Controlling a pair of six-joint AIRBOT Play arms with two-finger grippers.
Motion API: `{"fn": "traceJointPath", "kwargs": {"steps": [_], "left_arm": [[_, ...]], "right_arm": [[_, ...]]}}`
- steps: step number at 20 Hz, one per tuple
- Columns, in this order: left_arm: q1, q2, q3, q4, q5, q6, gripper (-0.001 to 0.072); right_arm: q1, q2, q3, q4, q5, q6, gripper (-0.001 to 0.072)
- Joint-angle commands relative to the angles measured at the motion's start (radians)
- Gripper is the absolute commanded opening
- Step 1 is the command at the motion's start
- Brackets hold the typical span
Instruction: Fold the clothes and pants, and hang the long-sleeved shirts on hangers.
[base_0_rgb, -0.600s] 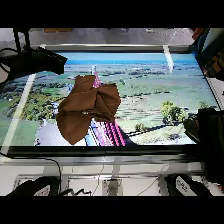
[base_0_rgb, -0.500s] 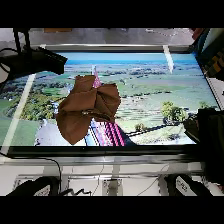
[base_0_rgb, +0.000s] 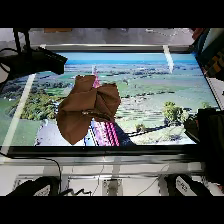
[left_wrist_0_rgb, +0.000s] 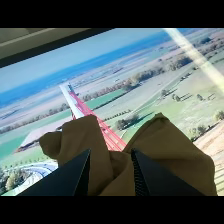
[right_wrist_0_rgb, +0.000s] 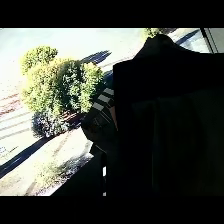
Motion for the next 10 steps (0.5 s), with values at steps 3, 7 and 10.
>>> {"fn": "traceJointPath", "kwargs": {"steps": [3,7,10], "left_arm": [[0.001,0.001,0.0,0.0,0.0,0.0,0.0282],[0.001,0.001,0.0,0.0,0.0,0.0,0.0282],[0.001,0.001,0.0,0.0,0.0,0.0,0.0282]], "right_arm": [[0.001,0.001,0.001,0.0,0.0,0.0,0.0037],[0.001,0.001,0.001,0.001,-0.015,0.0,0.0037],[0.001,0.001,0.001,0.001,-0.084,0.0,0.0037]]}}
